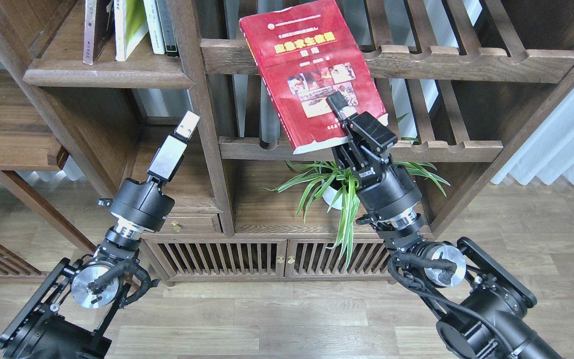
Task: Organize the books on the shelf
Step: 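Tip the red book off the upper shelf toward the robot with the right gripper, then pinch the red book between both grippers and hold it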
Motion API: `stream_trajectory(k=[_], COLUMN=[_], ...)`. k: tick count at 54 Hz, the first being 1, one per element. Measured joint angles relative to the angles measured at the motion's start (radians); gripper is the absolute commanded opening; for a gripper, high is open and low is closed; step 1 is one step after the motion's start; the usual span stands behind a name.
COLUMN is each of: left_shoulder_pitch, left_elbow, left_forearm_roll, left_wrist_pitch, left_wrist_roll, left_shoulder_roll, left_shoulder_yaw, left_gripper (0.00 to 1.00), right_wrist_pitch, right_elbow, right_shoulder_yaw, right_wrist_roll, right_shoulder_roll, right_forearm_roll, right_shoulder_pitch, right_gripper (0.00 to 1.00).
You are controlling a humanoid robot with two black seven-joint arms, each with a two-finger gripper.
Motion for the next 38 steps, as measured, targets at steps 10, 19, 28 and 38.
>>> stream_trajectory(k=[10, 19, 28, 38], left_shoulder_pitch=[-0.008, 0.005, 0.021, 0.025], left_elbow=[0.0, 0.0, 0.0, 0.0], left_forearm_roll=[-0.029, -0.059, -0.085, -0.103], left_wrist_pitch=[0.0, 0.0, 0.0, 0.0], left_wrist_roll=[-0.002, -0.004, -0.005, -0.008], left_shoulder_roll=[0.0, 0.0, 0.0, 0.0], left_shoulder_yaw=[0.035, 0.079, 0.106, 0.121], left_gripper=[0.87, 0.87, 0.87, 0.87], right_wrist_pitch=[0.0, 0.0, 0.0, 0.0], right_elbow=[-0.002, -0.004, -0.011, -0.023], right_shoulder_yaw=[-0.025, -0.069, -0.09, -0.091], right_wrist_roll=[-0.001, -0.001, 0.0, 0.001], right_shoulder_roll=[0.007, 0.011, 0.013, 0.016], right_forearm_roll=[-0.012, -0.018, -0.025, -0.035], right_shoulder_pitch=[-0.04, -0.043, -0.044, -0.049], right_gripper=[0.04, 0.04, 0.04, 0.04])
